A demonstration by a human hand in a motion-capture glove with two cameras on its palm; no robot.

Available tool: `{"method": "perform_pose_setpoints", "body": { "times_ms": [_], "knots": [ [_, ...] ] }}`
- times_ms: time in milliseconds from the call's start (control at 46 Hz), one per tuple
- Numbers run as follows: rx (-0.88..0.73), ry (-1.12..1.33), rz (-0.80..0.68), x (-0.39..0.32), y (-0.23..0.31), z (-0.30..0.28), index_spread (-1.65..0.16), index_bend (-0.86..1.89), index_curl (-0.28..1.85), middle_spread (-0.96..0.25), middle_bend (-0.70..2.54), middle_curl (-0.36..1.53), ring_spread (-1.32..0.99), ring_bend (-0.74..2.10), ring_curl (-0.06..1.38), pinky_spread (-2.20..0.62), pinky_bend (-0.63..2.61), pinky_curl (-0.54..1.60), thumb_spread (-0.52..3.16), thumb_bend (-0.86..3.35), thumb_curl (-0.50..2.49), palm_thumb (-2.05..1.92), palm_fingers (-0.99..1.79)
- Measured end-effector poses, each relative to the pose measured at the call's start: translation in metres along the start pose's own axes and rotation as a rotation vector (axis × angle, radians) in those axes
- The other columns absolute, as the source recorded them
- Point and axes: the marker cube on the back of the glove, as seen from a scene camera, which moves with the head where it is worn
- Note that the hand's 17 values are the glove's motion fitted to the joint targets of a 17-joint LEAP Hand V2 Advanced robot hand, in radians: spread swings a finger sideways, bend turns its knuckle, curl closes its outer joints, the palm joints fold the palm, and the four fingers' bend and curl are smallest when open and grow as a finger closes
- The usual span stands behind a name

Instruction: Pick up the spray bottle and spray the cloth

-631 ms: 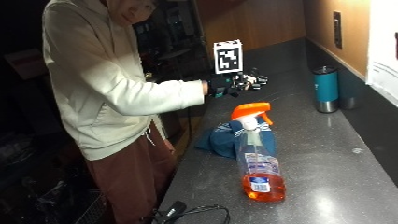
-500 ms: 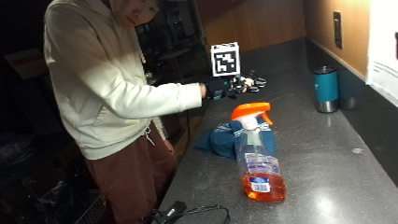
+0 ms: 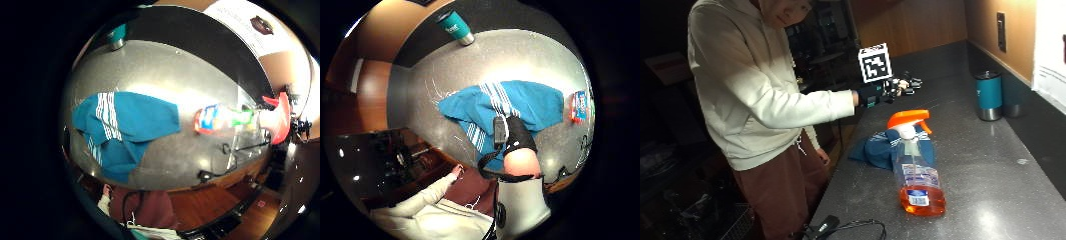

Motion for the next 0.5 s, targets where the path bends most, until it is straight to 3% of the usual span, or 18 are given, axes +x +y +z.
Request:
{"method": "perform_pose_setpoints", "body": {
  "times_ms": [131, 500],
  "knots": [
    [0.049, -0.126, -0.007, -0.009, 0.001, 0.001, -0.39, 0.19, 0.3, -0.01, 0.16, 0.2, 0.08, 0.2, 0.16, 0.21, 0.34, 0.27, 1.0, 0.12, 0.33, 0.73, 0.17],
    [0.11, -0.142, -0.052, -0.016, 0.005, 0.011, -0.39, 0.18, 0.32, -0.01, 0.17, 0.23, 0.07, 0.22, 0.21, 0.22, 0.33, 0.3, 1.02, 0.02, 0.39, 0.79, 0.18]
  ]
}}
